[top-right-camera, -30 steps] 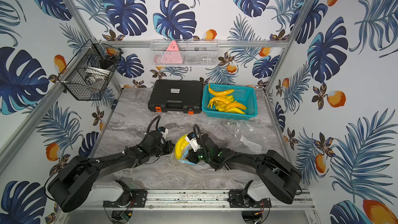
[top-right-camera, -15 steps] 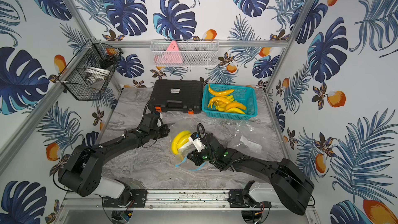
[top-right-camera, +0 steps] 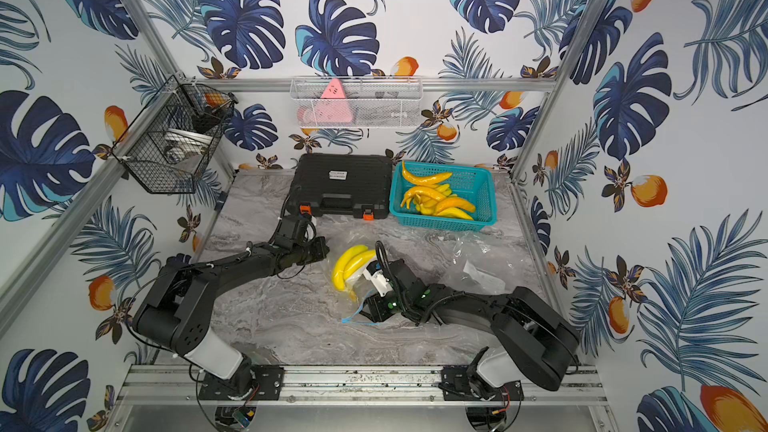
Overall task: Open the zip-top bag and take out the banana
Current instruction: Pick up the banana from the zipper food storage bag.
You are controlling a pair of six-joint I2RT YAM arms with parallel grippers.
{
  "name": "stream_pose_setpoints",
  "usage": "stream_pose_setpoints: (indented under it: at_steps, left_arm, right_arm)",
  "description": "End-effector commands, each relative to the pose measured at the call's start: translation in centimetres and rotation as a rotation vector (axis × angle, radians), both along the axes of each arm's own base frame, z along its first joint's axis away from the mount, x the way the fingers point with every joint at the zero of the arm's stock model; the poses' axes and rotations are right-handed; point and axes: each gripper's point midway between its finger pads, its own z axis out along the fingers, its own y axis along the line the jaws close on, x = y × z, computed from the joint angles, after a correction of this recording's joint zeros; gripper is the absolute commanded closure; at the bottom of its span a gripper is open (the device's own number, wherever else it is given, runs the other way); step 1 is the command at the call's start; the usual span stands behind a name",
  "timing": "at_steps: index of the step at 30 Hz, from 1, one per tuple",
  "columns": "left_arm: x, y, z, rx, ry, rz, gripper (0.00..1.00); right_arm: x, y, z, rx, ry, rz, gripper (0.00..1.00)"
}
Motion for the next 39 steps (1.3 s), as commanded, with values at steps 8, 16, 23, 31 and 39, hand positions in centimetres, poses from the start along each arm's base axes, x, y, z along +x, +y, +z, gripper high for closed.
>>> stream_pose_setpoints:
  at_steps: [8,16,23,31,39]
  left_arm:
    - [0.1,-0.5,-0.6,-0.043,0.001,0.004,1.00]
    - [-0.2,-0.7,-0.8,-0.055,0.002,-0.003,1.00]
    - [-0.2,-0.9,-1.0,-0.063,0.005,0.000,1.00]
    - [-0.1,-0.4,-0.8,-0.042,0.001,0.013,1.00]
    - [0.0,1.9,-0.9,0.098,-0.002,0.051,1.00]
  right_arm:
    - [2.4,2.2,0.5,0.060,-0.093,-0.061,0.37]
    - [4.3,3.3,-1.3,0.010,-0.089,-0.099,0.40]
    - [4.5,4.2,-1.7,-0.030,-0.091,-0.069,0.46]
    - [3.9,3.3,-3.8,-0.193,-0.029,-0.029,0.70]
    - [3.6,2.8,-0.2,-0.140,-0.055,-0.050,0.85]
